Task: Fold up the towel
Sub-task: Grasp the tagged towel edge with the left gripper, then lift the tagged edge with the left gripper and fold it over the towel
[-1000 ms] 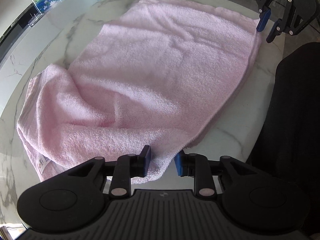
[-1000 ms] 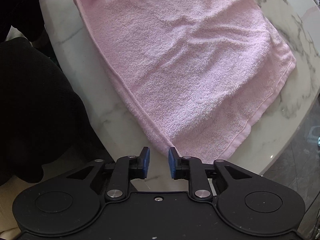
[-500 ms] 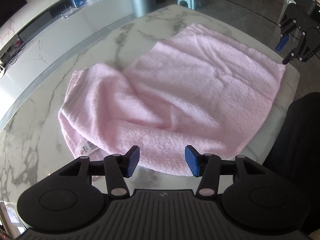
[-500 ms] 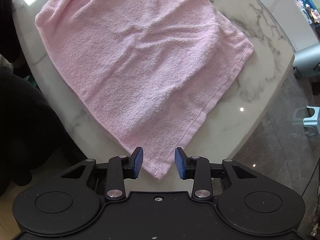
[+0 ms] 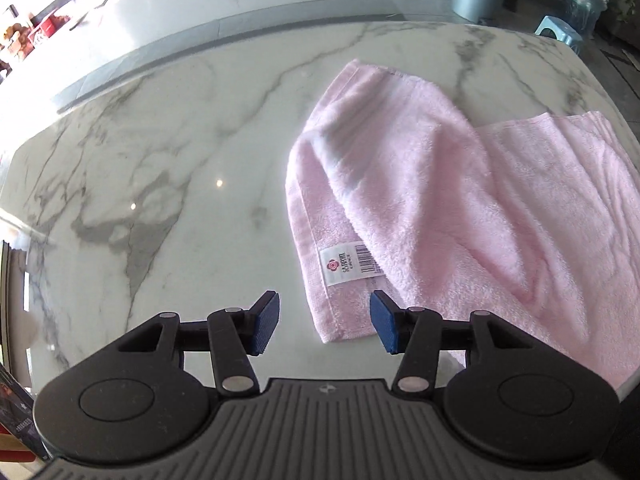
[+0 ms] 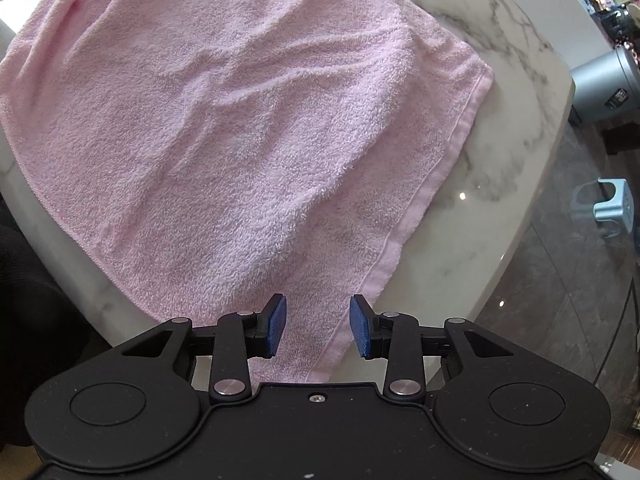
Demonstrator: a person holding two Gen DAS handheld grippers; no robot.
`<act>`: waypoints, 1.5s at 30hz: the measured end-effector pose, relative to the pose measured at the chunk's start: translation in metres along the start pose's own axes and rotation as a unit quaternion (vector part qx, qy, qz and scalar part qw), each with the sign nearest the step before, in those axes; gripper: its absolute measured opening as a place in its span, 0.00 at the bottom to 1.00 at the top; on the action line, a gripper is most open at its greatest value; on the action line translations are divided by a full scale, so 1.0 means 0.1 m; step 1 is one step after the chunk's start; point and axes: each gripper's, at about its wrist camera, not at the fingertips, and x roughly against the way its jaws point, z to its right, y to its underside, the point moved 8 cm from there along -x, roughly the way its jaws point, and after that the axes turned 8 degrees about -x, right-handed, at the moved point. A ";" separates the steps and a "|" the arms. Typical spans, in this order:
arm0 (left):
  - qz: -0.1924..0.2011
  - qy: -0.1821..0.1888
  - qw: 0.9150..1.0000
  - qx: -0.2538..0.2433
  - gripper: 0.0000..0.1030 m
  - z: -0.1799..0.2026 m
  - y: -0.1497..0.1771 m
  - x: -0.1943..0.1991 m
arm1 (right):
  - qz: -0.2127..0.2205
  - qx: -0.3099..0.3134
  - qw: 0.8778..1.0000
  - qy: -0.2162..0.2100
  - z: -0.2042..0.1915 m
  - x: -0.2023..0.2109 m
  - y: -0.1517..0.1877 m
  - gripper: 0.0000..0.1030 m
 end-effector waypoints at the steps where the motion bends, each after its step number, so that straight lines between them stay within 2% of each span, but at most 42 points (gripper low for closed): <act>1: -0.006 0.004 1.000 0.009 0.47 -0.05 0.01 -0.05 | 0.000 -0.001 1.000 -0.002 0.00 -0.01 -0.01 0.33; 8: -0.028 0.014 0.998 0.050 0.46 -0.16 0.09 -0.28 | -0.005 0.000 1.000 -0.012 0.01 -0.07 -0.01 0.33; 13: -0.046 0.029 0.997 0.062 0.32 -0.13 0.12 -0.39 | -0.001 -0.006 1.000 -0.026 0.06 -0.07 0.02 0.33; 21: -0.048 0.022 0.998 0.042 0.07 -0.11 0.14 -0.41 | -0.001 0.005 1.000 -0.029 0.09 -0.08 0.08 0.33; 30: -0.035 0.010 0.999 0.039 0.05 -0.23 0.17 -0.21 | 0.004 0.009 1.000 -0.026 0.14 -0.08 0.19 0.33; 38: -0.007 0.003 1.000 0.021 0.05 -0.22 0.04 0.31 | 0.009 -0.001 0.999 -0.032 0.22 -0.10 0.31 0.33; 45: 0.037 0.016 0.999 -0.013 0.05 0.26 -0.37 0.66 | 0.016 -0.001 0.999 -0.033 0.28 -0.11 0.45 0.33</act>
